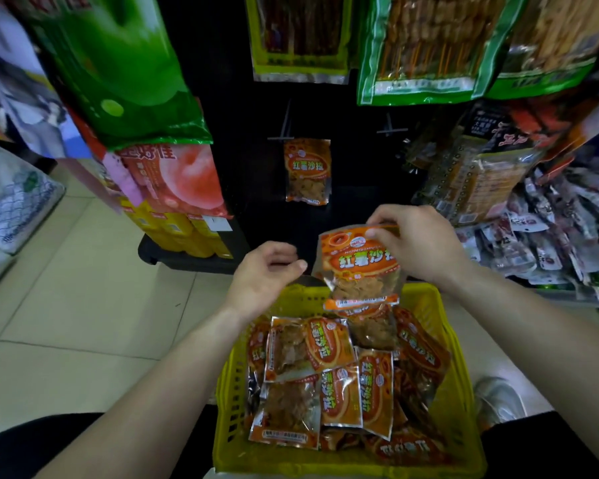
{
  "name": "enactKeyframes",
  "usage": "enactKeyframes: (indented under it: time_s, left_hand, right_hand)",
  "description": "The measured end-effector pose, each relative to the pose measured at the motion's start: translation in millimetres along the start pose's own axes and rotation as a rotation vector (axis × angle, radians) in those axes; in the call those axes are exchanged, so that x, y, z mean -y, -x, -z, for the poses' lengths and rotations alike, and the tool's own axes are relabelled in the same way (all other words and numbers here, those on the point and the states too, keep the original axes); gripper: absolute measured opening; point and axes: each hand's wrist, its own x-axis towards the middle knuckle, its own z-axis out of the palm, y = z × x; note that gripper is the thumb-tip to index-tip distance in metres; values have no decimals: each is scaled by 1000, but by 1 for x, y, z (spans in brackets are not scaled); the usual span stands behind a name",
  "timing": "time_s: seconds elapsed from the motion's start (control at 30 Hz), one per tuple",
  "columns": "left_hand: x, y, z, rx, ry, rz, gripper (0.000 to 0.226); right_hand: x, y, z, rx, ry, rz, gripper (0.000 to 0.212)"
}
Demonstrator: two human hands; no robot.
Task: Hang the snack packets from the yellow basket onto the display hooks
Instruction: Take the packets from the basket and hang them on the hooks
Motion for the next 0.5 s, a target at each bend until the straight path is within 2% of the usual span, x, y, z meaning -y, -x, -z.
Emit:
enactKeyframes:
  time_s: [0.1,0.23,0.4,0.5]
  left_hand:
    - [11,-12,6,-27,-35,25,22]
    - [29,-38,-2,-65,-144,39,8]
    - [49,-95,-37,-43,-225,41,5]
    - [65,-139,-65,-69,-197,49,6]
  right_hand:
    - [-2,-27,4,-83,56,13,12]
    - [-11,-76,-15,-40,112,-23,15]
    - [-34,-141,-58,9,85,-90,12]
    - [-47,-180,-91,2,57,-96,14]
